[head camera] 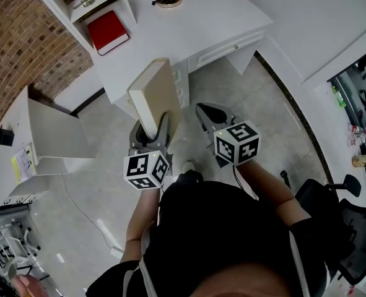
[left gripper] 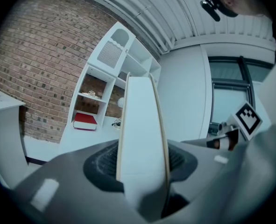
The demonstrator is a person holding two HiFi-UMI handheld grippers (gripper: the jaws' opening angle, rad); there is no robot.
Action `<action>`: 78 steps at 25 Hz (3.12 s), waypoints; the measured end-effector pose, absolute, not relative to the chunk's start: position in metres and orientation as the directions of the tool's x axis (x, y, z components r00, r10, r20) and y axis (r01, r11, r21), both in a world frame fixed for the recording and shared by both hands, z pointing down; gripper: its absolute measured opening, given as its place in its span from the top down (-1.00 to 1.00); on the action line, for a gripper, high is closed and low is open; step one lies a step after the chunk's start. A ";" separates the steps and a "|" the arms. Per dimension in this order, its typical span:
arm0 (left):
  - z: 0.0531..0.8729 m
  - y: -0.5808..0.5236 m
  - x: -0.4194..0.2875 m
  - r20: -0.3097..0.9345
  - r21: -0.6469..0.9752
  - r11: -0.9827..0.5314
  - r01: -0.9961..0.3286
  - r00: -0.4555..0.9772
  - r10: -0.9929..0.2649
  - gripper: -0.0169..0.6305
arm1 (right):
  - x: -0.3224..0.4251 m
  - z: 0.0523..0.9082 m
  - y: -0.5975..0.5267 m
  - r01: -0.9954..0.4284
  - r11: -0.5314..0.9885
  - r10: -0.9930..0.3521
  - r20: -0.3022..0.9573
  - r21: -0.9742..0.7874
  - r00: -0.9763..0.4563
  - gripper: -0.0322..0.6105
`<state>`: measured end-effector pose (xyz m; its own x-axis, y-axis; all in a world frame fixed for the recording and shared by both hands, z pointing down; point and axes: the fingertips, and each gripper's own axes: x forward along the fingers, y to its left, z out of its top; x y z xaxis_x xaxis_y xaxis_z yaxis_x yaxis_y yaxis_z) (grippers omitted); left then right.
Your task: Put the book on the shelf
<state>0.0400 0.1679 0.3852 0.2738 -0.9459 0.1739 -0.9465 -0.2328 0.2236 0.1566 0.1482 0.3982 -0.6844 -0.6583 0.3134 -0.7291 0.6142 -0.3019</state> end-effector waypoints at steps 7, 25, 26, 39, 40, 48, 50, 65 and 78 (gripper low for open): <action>0.390 0.153 0.018 0.170 0.237 -0.229 -0.944 0.272 -0.947 0.30 | 0.138 0.405 0.135 -0.740 0.601 -0.664 0.326 -0.302 -0.673 0.91; 0.396 0.119 -0.031 0.161 0.251 -0.227 -0.941 0.272 -0.949 0.30 | 0.089 0.409 0.105 -0.744 0.604 -0.664 0.336 -0.286 -0.668 0.91; 0.397 0.118 -0.032 0.163 0.252 -0.223 -0.942 0.269 -0.949 0.30 | 0.089 0.410 0.104 -0.744 0.604 -0.663 0.338 -0.285 -0.668 0.91; 0.389 0.077 -0.043 0.162 0.247 -0.129 -0.960 0.172 -0.972 0.30 | 0.076 0.399 0.047 -0.674 0.685 -0.599 0.314 -0.276 -0.737 0.91; 0.388 0.073 -0.043 0.161 0.248 -0.121 -0.961 0.164 -0.973 0.30 | 0.075 0.398 0.042 -0.668 0.692 -0.593 0.312 -0.274 -0.742 0.91; 0.386 0.051 -0.042 0.160 0.246 -0.073 -0.966 0.115 -0.980 0.30 | 0.072 0.396 0.013 -0.628 0.731 -0.553 0.307 -0.266 -0.774 0.91; 0.387 0.047 -0.042 0.162 0.245 -0.063 -0.967 0.105 -0.981 0.30 | 0.072 0.395 0.008 -0.621 0.737 -0.546 0.306 -0.266 -0.780 0.91; 0.383 0.015 -0.034 0.157 0.227 -0.018 -0.974 0.055 -0.986 0.30 | 0.074 0.393 -0.030 -0.568 0.783 -0.500 0.285 -0.255 -0.818 0.91; 0.384 -0.008 -0.036 0.169 0.218 0.044 -0.975 -0.007 -0.986 0.30 | 0.069 0.398 -0.061 -0.521 0.810 -0.450 0.284 -0.268 -0.846 0.91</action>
